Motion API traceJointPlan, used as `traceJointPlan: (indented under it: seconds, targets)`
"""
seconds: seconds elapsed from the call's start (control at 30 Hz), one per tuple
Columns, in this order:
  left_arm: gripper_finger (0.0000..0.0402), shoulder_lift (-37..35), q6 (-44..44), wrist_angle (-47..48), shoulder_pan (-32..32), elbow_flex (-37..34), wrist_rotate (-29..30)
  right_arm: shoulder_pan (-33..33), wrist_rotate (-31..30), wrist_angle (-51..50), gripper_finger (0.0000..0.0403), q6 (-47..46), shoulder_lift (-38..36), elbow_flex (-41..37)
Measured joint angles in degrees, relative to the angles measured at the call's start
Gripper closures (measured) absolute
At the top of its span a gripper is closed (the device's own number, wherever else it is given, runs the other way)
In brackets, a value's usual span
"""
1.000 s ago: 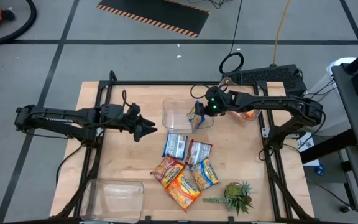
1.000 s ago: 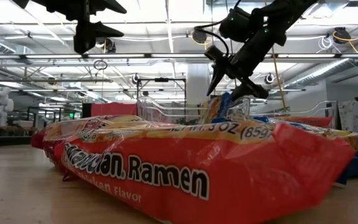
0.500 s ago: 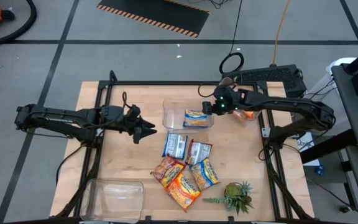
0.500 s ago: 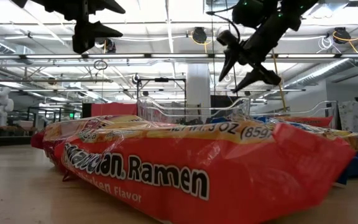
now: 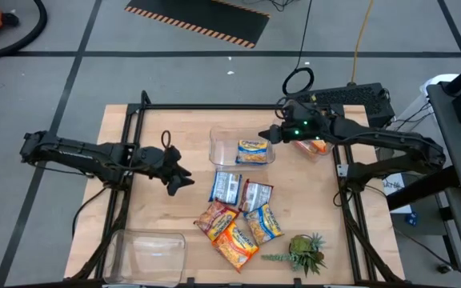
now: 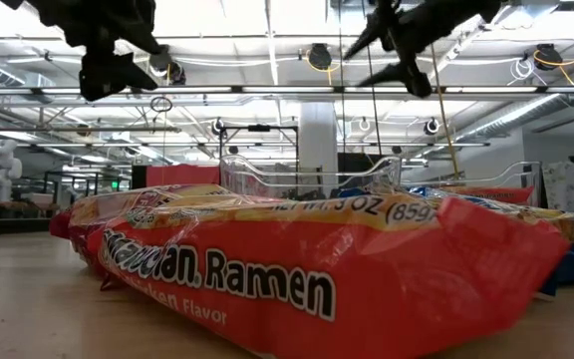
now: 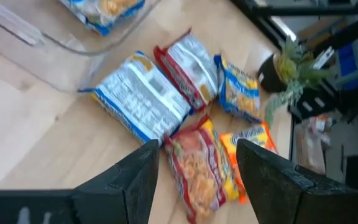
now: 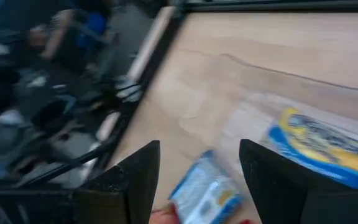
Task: Sort Maruchan noodles
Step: Put the bottom red noodle pack into the bottom transparent bin
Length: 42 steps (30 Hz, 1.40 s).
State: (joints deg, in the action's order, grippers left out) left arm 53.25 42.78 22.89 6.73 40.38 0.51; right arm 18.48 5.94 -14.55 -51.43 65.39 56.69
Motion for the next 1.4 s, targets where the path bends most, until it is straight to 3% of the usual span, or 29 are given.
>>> traceJointPlan:
  seconds: [0.3, 0.6, 0.83, 1.07, 1.4]
  targets:
    - [0.0181, 1.27, 5.32, 2.52, 3.68, -0.09, -1.18, -3.19, 1.8, -0.05, 0.0188, 0.97, -3.65, 0.0]
    - [0.0181, 10.95, 10.18, 2.71, 6.62, -0.11, -6.59, -5.51, 2.06, -1.11, 0.0188, 4.21, -4.94, 0.0]
    - [0.0181, 17.21, 17.84, -2.48, 9.25, 0.0, -6.7, -5.67, 8.23, -4.43, 0.0188, 6.09, -5.48, 0.0]
    - [0.0181, 24.25, 13.67, -9.01, 11.52, -0.01, -5.73, -5.9, 12.77, -7.25, 0.0188, 7.81, -5.77, -0.01]
    - [0.0176, 29.52, 5.71, -9.38, 14.7, -0.04, -3.42, -5.86, 21.42, -8.98, 0.0188, 12.91, -5.8, -0.01]
